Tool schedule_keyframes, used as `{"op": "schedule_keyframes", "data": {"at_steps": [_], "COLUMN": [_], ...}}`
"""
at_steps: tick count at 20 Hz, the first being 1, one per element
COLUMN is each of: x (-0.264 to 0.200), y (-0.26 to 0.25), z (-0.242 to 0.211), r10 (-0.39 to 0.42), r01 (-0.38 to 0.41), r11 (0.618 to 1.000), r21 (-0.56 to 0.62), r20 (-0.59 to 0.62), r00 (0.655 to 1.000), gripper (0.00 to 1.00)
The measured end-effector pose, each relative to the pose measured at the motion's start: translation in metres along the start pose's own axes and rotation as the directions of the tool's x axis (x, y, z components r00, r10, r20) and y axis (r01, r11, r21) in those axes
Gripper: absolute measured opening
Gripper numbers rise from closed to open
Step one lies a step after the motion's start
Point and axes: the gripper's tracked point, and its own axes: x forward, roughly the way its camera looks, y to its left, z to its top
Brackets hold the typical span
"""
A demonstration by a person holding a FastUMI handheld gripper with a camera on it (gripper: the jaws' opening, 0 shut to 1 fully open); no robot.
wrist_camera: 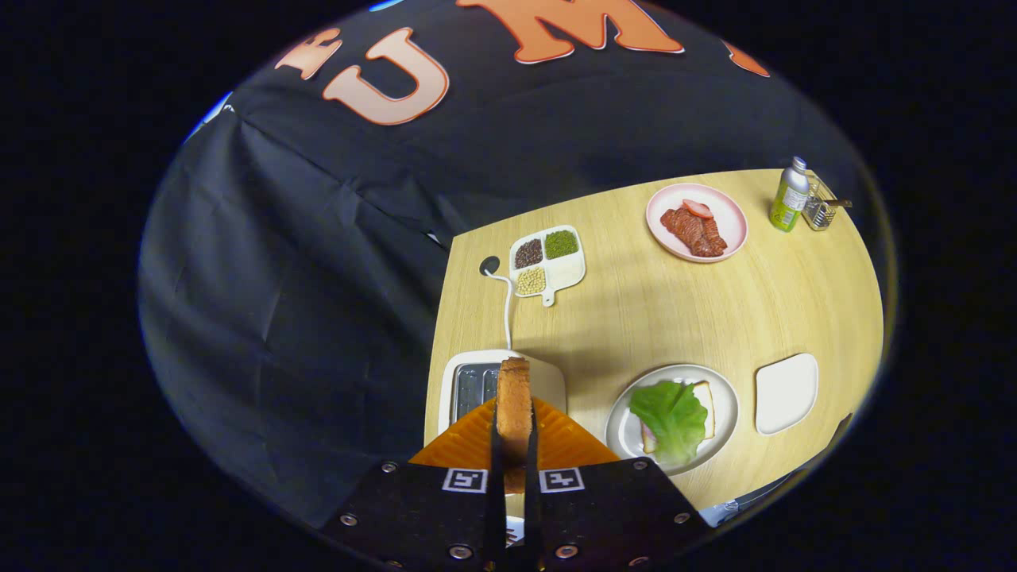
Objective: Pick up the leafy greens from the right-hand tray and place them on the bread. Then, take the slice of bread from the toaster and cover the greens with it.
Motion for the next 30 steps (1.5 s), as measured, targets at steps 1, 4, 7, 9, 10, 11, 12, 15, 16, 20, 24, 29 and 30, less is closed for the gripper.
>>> {"op": "schedule_keyframes", "data": {"at_steps": [1, 4, 7, 9, 10, 11, 12, 15, 16, 20, 24, 29, 30], "x": [-0.004, -0.009, -0.008, -0.005, -0.002, 0.001, 0.005, 0.017, 0.021, 0.039, 0.058, 0.074, 0.079], "y": [-0.012, -0.043, -0.069, -0.084, -0.091, -0.097, -0.104, -0.119, -0.126, -0.137, -0.159, -0.182, -0.187], "z": [0.002, -0.002, -0.013, -0.020, -0.025, -0.030, -0.036, -0.053, -0.055, -0.073, -0.081, -0.085, -0.084], "r10": [-0.005, -0.004, -0.004, -0.008, -0.007, -0.006, -0.001, 0.016, 0.015, 0.045, 0.046, 0.037, 0.030], "r01": [0.005, 0.004, 0.005, 0.010, 0.009, 0.008, 0.004, -0.012, -0.012, -0.046, -0.051, -0.048, -0.043], "r11": [1.000, 0.999, 0.999, 0.999, 0.999, 0.999, 0.999, 0.999, 1.000, 0.999, 0.998, 0.996, 0.995], "r21": [0.011, 0.040, 0.050, 0.046, 0.045, 0.042, 0.045, 0.032, 0.019, -0.001, -0.031, -0.074, -0.091], "r20": [0.007, 0.005, -0.023, -0.040, -0.047, -0.062, -0.076, -0.113, -0.118, -0.149, -0.153, -0.150, -0.139], "r00": [1.000, 1.000, 1.000, 0.999, 0.999, 0.998, 0.997, 0.993, 0.993, 0.988, 0.987, 0.988, 0.990], "gripper": [0.09, 0.10, 0.09, 0.10, 0.10, 0.10, 0.09, 0.10, 0.09, 0.09, 0.10, 0.10, 0.10]}}
